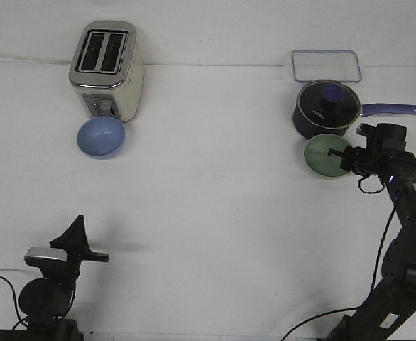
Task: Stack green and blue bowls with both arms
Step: 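Grasp the green bowl rim with the right gripper and lift it, then carry the green bowl toward the table centre and lower it down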
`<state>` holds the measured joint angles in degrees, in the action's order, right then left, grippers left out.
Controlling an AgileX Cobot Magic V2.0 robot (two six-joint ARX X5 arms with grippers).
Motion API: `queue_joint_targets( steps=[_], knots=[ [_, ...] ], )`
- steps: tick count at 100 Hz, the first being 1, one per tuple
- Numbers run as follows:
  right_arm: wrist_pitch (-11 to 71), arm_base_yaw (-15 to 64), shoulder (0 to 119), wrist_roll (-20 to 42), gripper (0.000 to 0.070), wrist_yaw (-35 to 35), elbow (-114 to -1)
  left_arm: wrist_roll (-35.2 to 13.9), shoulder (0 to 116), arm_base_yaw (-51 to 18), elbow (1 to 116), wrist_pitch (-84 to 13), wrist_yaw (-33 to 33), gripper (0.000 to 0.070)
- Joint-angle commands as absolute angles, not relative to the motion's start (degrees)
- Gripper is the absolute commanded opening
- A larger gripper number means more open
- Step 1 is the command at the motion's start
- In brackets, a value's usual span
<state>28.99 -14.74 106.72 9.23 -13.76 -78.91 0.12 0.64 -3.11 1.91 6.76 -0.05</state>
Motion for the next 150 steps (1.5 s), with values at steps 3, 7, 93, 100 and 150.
queue_joint_targets(
  steps=[3, 7, 93, 100, 150],
  knots=[
    [29.1, -14.8, 106.3, 8.9, 0.0000, -12.7, -79.7, 0.4, 0.6, -3.0, 0.8, 7.4, -0.2, 0.0015],
    [29.3, -15.0, 105.3, 8.9, 0.0000, -12.9, -79.7, 0.4, 0.6, -3.0, 0.8, 7.4, -0.2, 0.0015],
    [39.3, 10.1, 68.6, 16.0, 0.0000, -22.5, -64.5, 0.4, 0.6, -3.0, 0.8, 7.4, -0.2, 0.0015],
    [36.2, 15.2, 68.3, 17.8, 0.0000, -22.4, -60.2, 0.4, 0.6, -3.0, 0.8, 7.4, -0.2, 0.0015],
    [25.1, 35.5, 81.7, 23.1, 0.0000, -19.1, -51.9, 0.4, 0.6, -3.0, 0.8, 7.4, -0.2, 0.0015]
  ],
)
